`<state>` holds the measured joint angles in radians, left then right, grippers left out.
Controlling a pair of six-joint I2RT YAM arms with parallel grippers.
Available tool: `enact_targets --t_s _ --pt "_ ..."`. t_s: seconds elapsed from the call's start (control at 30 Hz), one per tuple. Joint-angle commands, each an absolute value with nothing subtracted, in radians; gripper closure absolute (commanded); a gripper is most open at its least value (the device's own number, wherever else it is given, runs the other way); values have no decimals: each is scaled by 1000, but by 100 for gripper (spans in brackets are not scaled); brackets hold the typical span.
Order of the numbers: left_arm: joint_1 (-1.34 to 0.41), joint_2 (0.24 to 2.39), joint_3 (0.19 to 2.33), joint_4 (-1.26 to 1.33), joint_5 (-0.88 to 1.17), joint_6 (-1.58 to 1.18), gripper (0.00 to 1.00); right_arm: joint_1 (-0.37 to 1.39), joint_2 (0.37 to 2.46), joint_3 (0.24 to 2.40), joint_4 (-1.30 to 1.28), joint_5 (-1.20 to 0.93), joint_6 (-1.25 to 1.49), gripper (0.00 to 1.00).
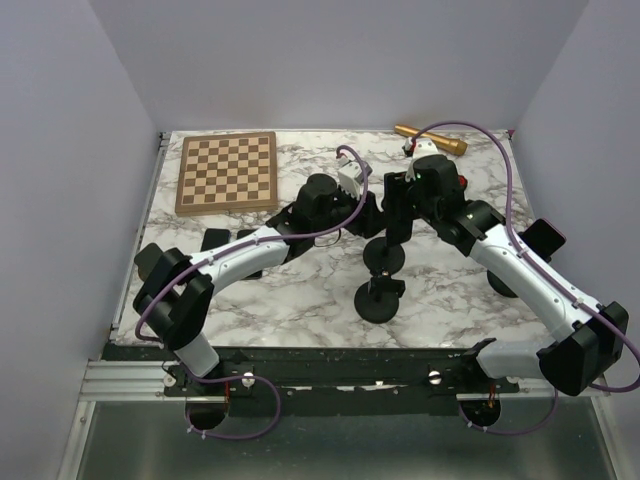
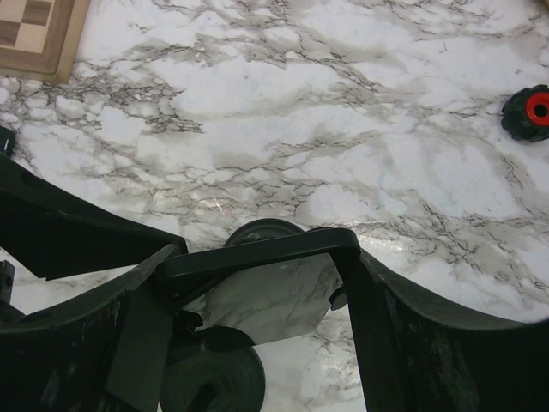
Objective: Remove the phone from the phone stand
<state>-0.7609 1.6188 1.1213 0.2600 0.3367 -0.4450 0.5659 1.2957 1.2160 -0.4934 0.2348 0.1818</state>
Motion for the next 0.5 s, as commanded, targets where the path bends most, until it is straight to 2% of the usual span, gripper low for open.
enact_targets --t_s 0.0,0.37,0.47 --pt "-781 1651 1162 318 308 -418 41 564 1318 1199 -506 195 180 99" --pt "-784 1662 1188 336 330 -437 80 564 1315 1186 -499 179 148 99" --pt "-784 1658 1185 348 339 -443 100 564 1315 1180 -494 174 135 99"
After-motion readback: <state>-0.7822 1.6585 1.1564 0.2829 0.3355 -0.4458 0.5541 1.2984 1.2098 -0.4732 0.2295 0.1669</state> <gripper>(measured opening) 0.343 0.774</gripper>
